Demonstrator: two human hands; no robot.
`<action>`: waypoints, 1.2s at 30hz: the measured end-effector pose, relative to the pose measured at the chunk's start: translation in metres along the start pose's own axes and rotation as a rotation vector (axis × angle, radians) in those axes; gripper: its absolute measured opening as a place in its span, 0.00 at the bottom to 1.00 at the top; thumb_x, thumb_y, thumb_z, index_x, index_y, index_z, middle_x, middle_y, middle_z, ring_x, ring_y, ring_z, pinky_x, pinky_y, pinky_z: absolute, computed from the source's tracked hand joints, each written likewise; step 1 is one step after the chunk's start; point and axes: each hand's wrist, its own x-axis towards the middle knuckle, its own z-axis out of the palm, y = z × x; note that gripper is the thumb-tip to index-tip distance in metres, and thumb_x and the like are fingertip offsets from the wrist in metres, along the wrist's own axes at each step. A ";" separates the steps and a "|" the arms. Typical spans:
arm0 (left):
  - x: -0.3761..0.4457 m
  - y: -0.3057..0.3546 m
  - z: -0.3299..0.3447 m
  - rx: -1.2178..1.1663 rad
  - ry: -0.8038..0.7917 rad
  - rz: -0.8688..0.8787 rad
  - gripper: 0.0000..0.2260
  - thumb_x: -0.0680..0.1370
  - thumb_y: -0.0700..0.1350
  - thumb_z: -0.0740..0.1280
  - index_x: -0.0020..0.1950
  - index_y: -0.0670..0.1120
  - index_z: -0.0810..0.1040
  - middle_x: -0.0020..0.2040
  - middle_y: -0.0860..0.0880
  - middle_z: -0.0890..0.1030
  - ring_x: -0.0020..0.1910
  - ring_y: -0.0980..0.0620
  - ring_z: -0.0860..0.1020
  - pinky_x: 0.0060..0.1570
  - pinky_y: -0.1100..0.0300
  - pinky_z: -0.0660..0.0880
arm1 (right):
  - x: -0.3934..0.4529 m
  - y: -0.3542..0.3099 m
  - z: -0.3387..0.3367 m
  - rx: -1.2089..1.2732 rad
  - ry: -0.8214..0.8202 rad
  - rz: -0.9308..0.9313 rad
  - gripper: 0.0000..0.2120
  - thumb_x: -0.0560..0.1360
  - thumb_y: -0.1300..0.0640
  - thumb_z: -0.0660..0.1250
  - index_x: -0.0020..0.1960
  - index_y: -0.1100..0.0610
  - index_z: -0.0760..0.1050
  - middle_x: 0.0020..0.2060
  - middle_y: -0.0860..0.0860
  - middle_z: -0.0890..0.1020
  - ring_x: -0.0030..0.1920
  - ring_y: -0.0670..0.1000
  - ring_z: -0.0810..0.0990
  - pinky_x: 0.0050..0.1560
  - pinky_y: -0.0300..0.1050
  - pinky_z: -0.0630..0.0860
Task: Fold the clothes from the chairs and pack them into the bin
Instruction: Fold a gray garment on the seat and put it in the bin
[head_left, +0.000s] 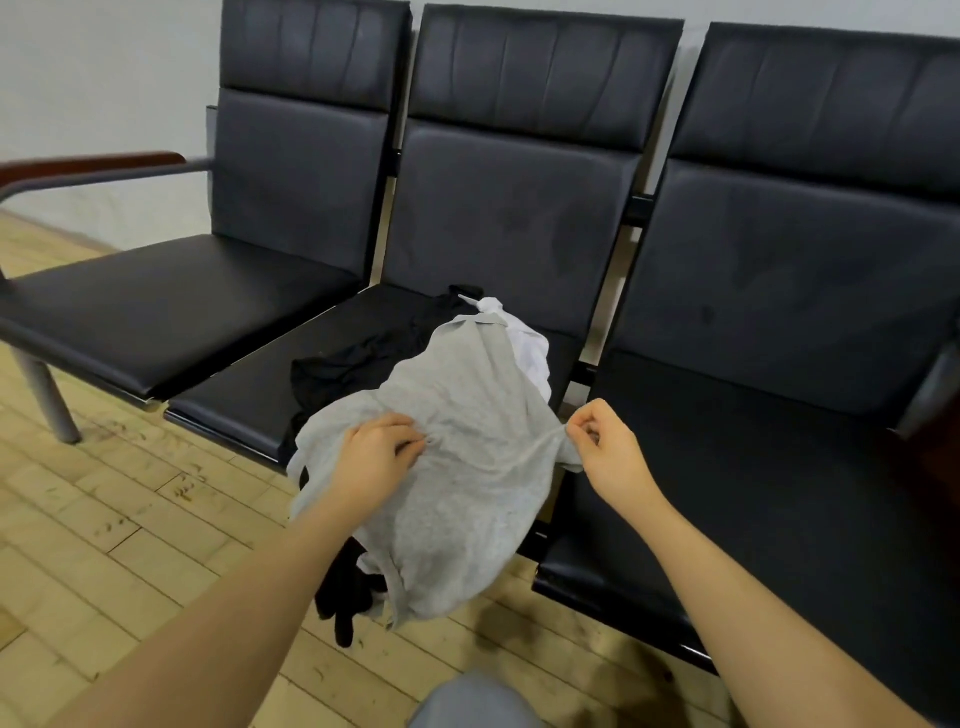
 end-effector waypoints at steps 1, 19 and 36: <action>0.000 0.001 -0.001 -0.005 0.020 0.005 0.06 0.77 0.44 0.68 0.49 0.46 0.84 0.57 0.48 0.81 0.56 0.46 0.78 0.58 0.48 0.70 | 0.000 0.000 0.002 -0.014 -0.012 0.009 0.04 0.79 0.60 0.61 0.46 0.54 0.73 0.42 0.51 0.79 0.44 0.48 0.78 0.43 0.35 0.73; 0.030 0.148 -0.133 -0.054 0.424 0.320 0.21 0.76 0.51 0.52 0.49 0.42 0.81 0.39 0.46 0.80 0.38 0.45 0.78 0.41 0.52 0.74 | -0.032 -0.089 -0.127 -0.040 0.315 -0.213 0.07 0.79 0.61 0.60 0.45 0.54 0.75 0.39 0.47 0.79 0.44 0.46 0.78 0.45 0.45 0.76; 0.027 0.345 -0.111 -0.311 0.125 0.408 0.08 0.82 0.49 0.55 0.56 0.48 0.69 0.53 0.54 0.71 0.45 0.52 0.74 0.46 0.52 0.73 | -0.114 -0.087 -0.303 -0.118 0.682 -0.182 0.07 0.80 0.61 0.60 0.46 0.53 0.75 0.40 0.49 0.78 0.40 0.42 0.75 0.41 0.36 0.69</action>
